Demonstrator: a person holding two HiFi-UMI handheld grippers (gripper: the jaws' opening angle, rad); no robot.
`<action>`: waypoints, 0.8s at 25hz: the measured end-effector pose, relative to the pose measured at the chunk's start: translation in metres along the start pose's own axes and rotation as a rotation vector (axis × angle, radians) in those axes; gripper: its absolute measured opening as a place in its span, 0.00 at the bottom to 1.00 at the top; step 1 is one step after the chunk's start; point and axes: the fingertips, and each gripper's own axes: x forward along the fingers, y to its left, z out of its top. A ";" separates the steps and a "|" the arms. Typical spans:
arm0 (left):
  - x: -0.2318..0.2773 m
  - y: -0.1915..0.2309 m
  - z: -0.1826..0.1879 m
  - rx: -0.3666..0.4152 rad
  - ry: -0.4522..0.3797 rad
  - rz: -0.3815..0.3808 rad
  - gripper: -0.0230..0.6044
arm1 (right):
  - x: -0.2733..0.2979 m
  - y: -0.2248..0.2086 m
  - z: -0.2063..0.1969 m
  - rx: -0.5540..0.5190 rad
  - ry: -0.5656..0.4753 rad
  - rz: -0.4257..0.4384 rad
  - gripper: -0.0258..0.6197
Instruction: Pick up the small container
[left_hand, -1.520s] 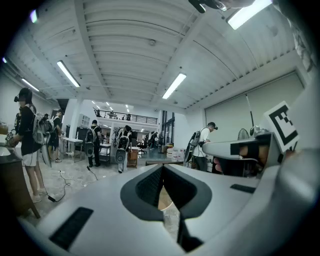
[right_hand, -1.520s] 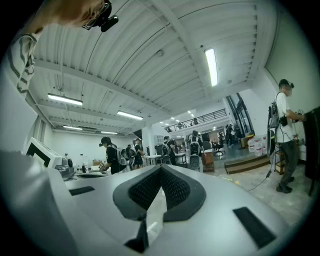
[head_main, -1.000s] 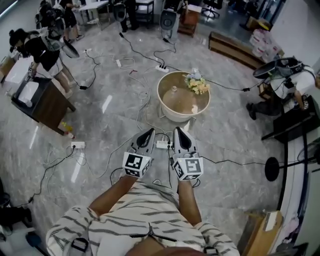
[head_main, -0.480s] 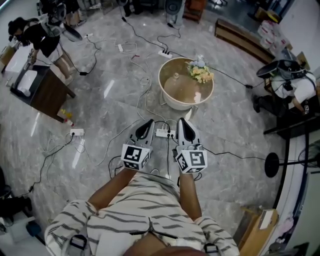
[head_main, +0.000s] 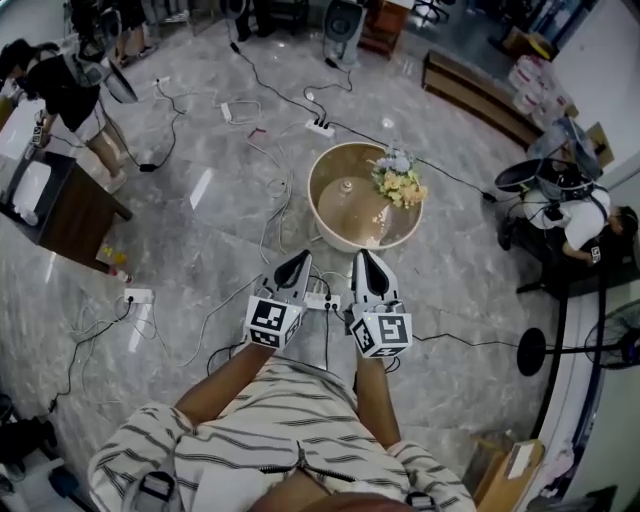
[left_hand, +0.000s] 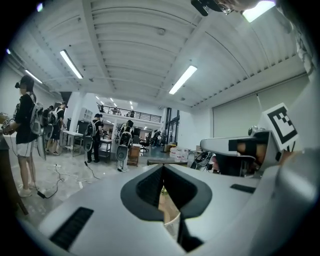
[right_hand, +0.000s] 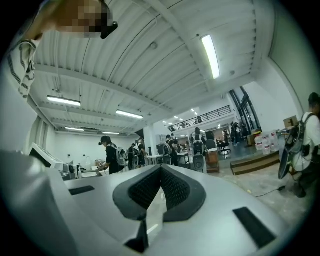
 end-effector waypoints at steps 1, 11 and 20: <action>0.014 0.017 0.007 -0.005 0.003 -0.007 0.03 | 0.021 -0.002 0.004 0.000 0.000 -0.012 0.05; 0.179 0.142 0.065 0.045 0.046 -0.173 0.03 | 0.209 -0.071 0.037 0.020 -0.030 -0.190 0.05; 0.270 0.203 0.062 0.048 0.123 -0.286 0.03 | 0.300 -0.115 0.015 0.052 0.036 -0.322 0.05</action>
